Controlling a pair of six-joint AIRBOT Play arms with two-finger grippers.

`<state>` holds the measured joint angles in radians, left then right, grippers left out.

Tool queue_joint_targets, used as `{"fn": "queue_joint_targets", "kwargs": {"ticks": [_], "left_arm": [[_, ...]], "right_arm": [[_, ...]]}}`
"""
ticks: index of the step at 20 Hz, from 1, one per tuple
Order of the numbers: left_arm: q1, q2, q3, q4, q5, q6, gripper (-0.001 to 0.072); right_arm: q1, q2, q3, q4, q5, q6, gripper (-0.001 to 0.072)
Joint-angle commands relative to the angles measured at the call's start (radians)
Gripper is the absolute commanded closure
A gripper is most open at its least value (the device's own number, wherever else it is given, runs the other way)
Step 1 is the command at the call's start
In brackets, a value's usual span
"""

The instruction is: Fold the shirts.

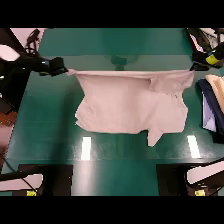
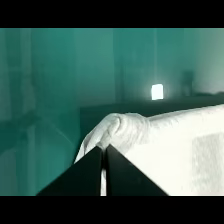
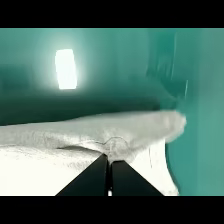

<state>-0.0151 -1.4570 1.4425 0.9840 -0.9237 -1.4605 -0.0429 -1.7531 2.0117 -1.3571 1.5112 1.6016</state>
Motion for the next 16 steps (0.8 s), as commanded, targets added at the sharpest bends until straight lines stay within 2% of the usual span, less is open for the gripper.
{"fn": "queue_joint_targets", "kwargs": {"ticks": [1,3,6,11,16], "left_arm": [[-0.016,-0.133,0.074,-0.090,0.211,0.082,0.0685],[-0.016,-0.178,0.113,-0.106,0.236,0.085,0.0685],[-0.016,-0.222,0.126,-0.116,0.227,0.112,0.0685],[-0.072,-0.262,0.121,-0.079,0.140,0.208,0.0685],[-0.122,-0.320,0.121,0.005,0.055,0.199,0.0685]], "right_arm": [[-0.011,-0.064,0.000,-0.008,-0.236,-0.020,0.0701],[-0.011,-0.071,0.000,-0.008,-0.294,-0.046,0.0701],[-0.011,-0.074,-0.002,-0.008,-0.303,-0.116,0.0701],[-0.011,-0.047,-0.167,-0.055,-0.236,-0.119,0.0702],[-0.001,0.033,-0.382,-0.111,-0.231,-0.109,0.0701]]}}
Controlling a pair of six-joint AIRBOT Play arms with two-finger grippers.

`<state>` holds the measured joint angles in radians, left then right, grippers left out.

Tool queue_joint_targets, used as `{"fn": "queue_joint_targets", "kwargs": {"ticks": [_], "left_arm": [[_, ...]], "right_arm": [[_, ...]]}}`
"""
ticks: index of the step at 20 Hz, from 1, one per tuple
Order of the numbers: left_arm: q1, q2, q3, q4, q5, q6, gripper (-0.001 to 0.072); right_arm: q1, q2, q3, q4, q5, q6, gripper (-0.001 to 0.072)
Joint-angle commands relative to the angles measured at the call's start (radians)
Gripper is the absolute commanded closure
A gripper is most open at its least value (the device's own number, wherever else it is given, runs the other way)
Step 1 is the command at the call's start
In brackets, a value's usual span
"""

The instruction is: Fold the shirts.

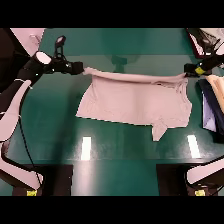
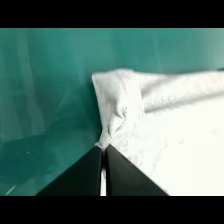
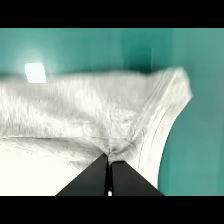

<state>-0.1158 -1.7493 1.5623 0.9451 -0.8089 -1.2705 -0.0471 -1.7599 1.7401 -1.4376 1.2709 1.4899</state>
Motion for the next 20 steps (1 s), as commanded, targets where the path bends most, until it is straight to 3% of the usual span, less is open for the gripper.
{"fn": "queue_joint_targets", "kwargs": {"ticks": [1,6,7,8,9,10,16,20], "left_arm": [[-0.022,-0.032,0.001,0.055,-0.079,0.006,0.0685],[-0.022,-0.033,0.001,0.061,-0.126,-0.014,0.0682],[-0.021,-0.033,0.002,0.064,-0.156,-0.023,0.0503],[-0.021,-0.033,0.005,0.077,-0.183,-0.050,0.0186],[-0.020,-0.033,0.010,0.091,-0.217,-0.074,0.0138],[-0.018,-0.030,0.018,0.110,-0.253,-0.087,0.0166],[0.074,0.064,-0.029,0.165,-0.518,-0.053,0.0166],[0.090,0.179,-0.310,0.067,-0.465,0.021,0.0166]], "right_arm": [[0.003,0.058,-0.153,-0.030,0.000,0.002,0.0701],[-0.006,0.142,-0.323,-0.029,-0.064,0.002,0.0695],[-0.013,0.153,-0.335,-0.028,-0.068,0.005,0.0691],[-0.022,0.161,-0.334,-0.021,-0.060,0.005,0.0584],[-0.035,0.171,-0.331,-0.003,-0.048,0.005,0.0354],[-0.048,0.179,-0.323,0.029,-0.024,0.005,0.0298],[-0.203,0.322,-0.384,0.298,0.131,-0.064,0.0301],[-0.244,0.448,-0.550,0.307,0.123,-0.105,0.0301]]}}
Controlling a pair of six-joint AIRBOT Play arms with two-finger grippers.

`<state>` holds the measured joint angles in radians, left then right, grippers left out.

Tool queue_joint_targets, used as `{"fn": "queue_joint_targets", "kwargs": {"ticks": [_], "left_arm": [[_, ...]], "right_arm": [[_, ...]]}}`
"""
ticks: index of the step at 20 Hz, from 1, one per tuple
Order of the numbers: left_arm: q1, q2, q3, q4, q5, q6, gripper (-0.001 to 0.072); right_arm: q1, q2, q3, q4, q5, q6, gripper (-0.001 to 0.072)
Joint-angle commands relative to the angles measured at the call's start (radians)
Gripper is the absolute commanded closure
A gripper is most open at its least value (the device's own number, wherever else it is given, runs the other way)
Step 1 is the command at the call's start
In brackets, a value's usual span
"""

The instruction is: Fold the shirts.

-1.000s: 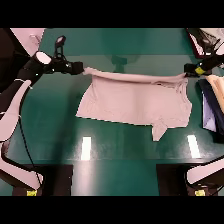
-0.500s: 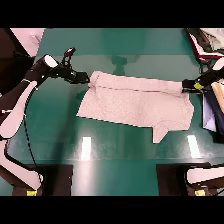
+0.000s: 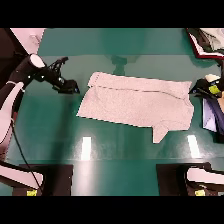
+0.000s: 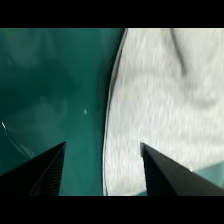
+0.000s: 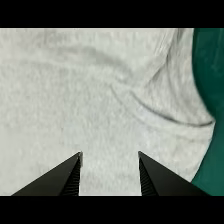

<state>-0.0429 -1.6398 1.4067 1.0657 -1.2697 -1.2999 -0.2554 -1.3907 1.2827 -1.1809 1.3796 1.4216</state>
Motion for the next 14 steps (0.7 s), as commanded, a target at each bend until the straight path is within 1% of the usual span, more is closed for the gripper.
{"fn": "queue_joint_targets", "kwargs": {"ticks": [1,4,6,8,10,11,12,13,14], "left_arm": [[0.017,0.092,-0.217,-0.067,0.031,0.052,0.0166],[0.012,0.105,-0.330,-0.080,0.065,0.051,0.0166],[0.000,0.105,-0.377,-0.116,0.105,0.052,0.0166],[-0.021,0.105,-0.391,-0.132,0.143,0.051,0.0167],[-0.053,0.105,-0.391,-0.132,0.163,0.051,0.0168],[-0.064,0.105,-0.391,-0.131,0.164,0.051,0.0291],[-0.066,0.105,-0.391,-0.132,0.164,0.051,0.0586],[-0.066,0.106,-0.389,-0.131,0.164,0.050,0.0677],[-0.064,0.108,-0.382,-0.126,0.156,0.050,0.0685]], "right_arm": [[-0.043,0.101,-0.125,0.060,0.005,-0.037,0.0302],[-0.058,0.139,-0.170,0.063,0.000,-0.040,0.0302],[-0.058,0.154,-0.175,0.064,0.003,-0.041,0.0302],[-0.058,0.164,-0.175,0.063,0.006,-0.041,0.0302],[-0.058,0.166,-0.175,0.041,0.040,-0.040,0.0302],[-0.058,0.165,-0.177,0.013,0.062,-0.039,0.0302],[-0.058,0.165,-0.177,-0.014,0.078,-0.037,0.0301],[-0.058,0.165,-0.177,-0.035,0.090,-0.033,0.0301],[-0.058,0.165,-0.177,-0.064,0.101,-0.022,0.0302]]}}
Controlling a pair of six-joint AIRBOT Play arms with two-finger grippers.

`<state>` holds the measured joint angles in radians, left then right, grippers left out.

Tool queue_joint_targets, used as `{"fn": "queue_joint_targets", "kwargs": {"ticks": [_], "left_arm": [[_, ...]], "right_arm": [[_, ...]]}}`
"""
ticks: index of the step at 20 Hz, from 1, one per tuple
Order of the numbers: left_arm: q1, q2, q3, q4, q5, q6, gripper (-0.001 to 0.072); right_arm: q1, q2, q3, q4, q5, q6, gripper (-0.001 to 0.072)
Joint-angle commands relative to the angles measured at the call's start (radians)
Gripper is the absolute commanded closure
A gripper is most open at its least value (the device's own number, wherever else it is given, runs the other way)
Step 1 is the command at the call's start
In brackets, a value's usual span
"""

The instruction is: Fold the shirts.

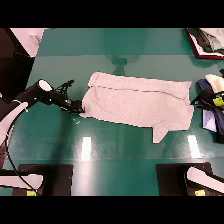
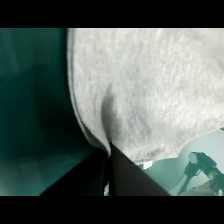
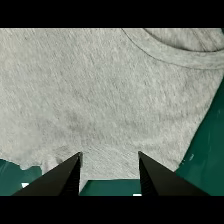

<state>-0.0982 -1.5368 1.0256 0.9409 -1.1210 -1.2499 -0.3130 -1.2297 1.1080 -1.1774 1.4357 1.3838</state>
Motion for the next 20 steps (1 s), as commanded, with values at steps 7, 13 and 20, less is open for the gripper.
{"fn": "queue_joint_targets", "kwargs": {"ticks": [7,13,20], "left_arm": [[-0.009,0.145,-0.002,0.129,-0.066,-0.006,0.0686],[-0.009,0.153,-0.002,0.128,-0.065,-0.007,0.0685],[-0.009,0.153,-0.002,0.129,-0.069,-0.007,0.0685]], "right_arm": [[-0.001,0.005,-0.248,-0.124,0.034,0.095,0.0186],[0.000,0.005,-0.386,-0.109,-0.102,0.138,0.0212],[0.031,0.029,-0.410,-0.003,-0.244,0.136,0.0542]]}}
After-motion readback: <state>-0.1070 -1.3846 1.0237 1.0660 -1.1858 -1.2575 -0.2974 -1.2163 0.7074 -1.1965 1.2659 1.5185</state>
